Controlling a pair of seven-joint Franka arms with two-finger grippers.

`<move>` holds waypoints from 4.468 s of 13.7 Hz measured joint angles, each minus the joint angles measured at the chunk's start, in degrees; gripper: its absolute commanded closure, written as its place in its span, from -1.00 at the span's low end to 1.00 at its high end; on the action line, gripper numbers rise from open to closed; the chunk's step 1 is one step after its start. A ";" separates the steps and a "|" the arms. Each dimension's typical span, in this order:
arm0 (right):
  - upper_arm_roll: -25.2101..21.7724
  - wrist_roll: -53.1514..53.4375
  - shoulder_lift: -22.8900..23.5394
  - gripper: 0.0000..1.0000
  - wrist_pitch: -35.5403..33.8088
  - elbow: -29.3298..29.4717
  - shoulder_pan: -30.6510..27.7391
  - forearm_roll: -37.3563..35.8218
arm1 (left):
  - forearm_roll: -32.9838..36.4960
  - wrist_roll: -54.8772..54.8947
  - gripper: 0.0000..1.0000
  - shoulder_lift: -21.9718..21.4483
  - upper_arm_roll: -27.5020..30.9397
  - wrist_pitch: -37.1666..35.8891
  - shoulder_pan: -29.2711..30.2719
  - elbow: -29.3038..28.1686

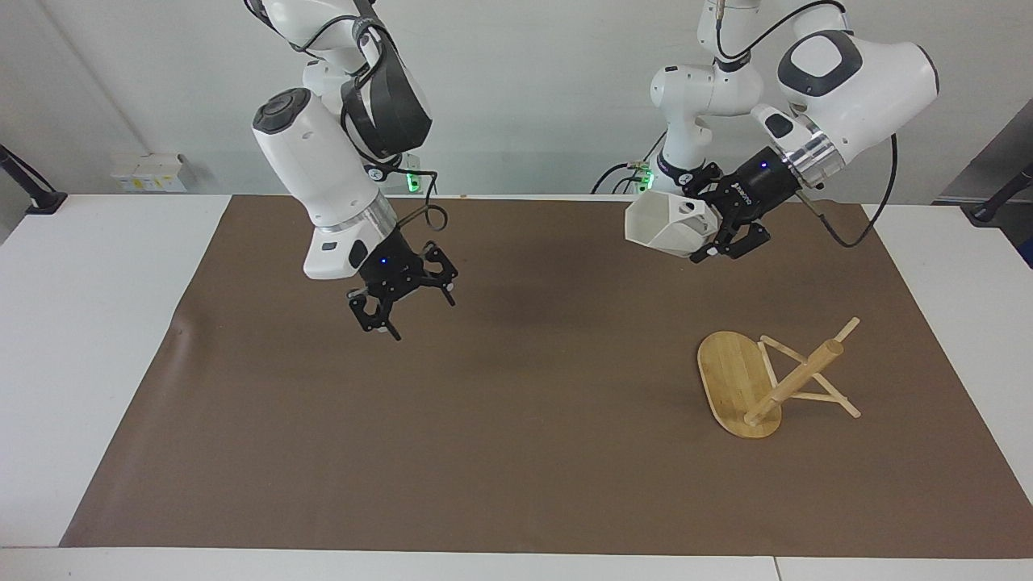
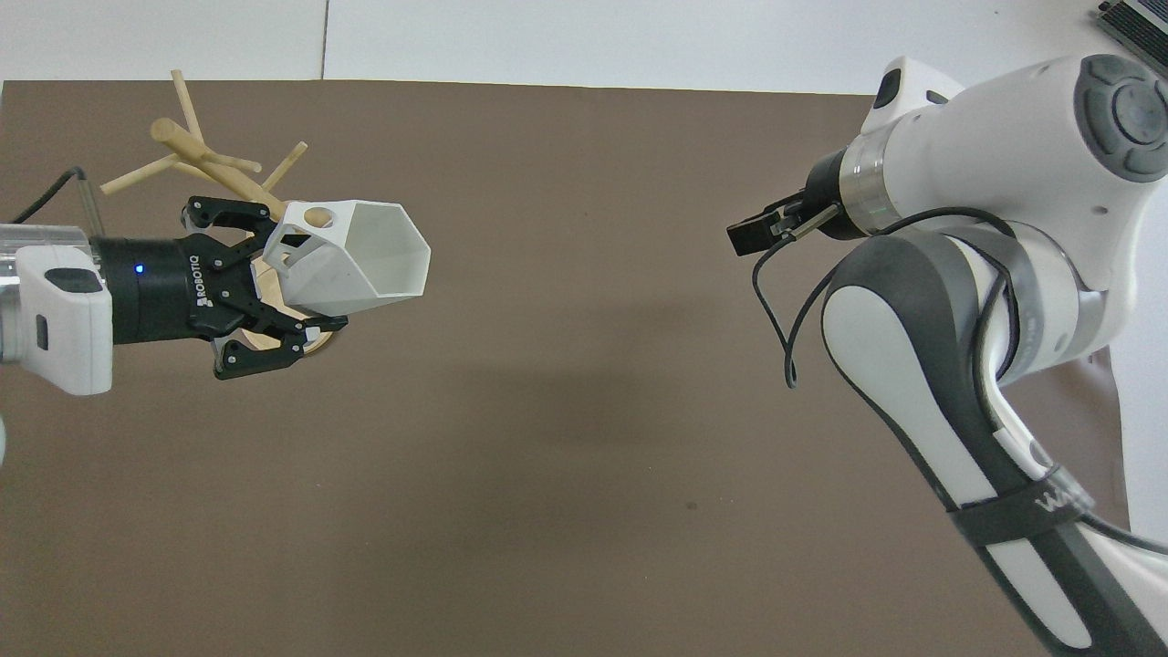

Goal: Hang cup on rack
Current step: 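Move the cup with the left gripper onto a mug tree peg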

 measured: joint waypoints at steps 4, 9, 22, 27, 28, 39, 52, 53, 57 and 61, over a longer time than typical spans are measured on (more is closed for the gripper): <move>-1.98 11.74 -1.25 -1.00 -13.46 1.13 -0.08 -6.17 | 4.49 -4.71 1.00 -0.03 0.00 6.60 0.07 -2.46; -6.87 12.31 -1.86 -1.00 -23.85 5.35 -0.18 -7.38 | 11.63 -14.80 1.00 -0.04 -0.09 14.58 0.12 -3.70; -9.97 13.15 -7.78 -1.00 -31.17 5.17 -6.87 -6.47 | 18.90 -28.89 1.00 2.66 -1.70 37.37 -2.19 -13.18; -9.93 13.37 -11.48 -1.00 -31.04 -0.87 -7.12 -6.26 | 18.91 -35.54 1.00 4.72 -1.72 38.91 -2.69 -13.19; -9.93 13.39 -12.08 -1.00 -30.51 -1.88 -7.14 -6.05 | 18.91 -36.79 1.00 4.98 -1.72 39.15 -2.70 -13.18; -9.85 13.52 -17.81 -1.00 -24.20 -7.06 -9.17 -3.12 | 18.91 -44.73 1.00 8.76 -1.23 41.55 -2.59 -11.59; -9.80 13.45 -17.77 -1.00 -20.05 -7.05 -9.12 -2.85 | 18.91 -47.03 1.00 9.73 -0.33 43.71 -2.38 -10.88; -9.80 13.45 -17.77 -1.00 -20.05 -7.05 -9.12 -2.84 | 18.91 -47.13 1.00 9.79 -0.24 43.73 -2.21 -10.89; -9.80 13.45 -17.77 -1.00 -20.06 -7.05 -9.12 -2.83 | 18.91 -47.14 1.00 9.97 -0.17 43.74 -0.58 -10.89; -9.80 13.45 -17.77 -1.00 -20.06 -7.05 -9.12 -2.83 | 19.31 -47.14 1.00 10.12 -0.17 43.74 -0.05 -10.91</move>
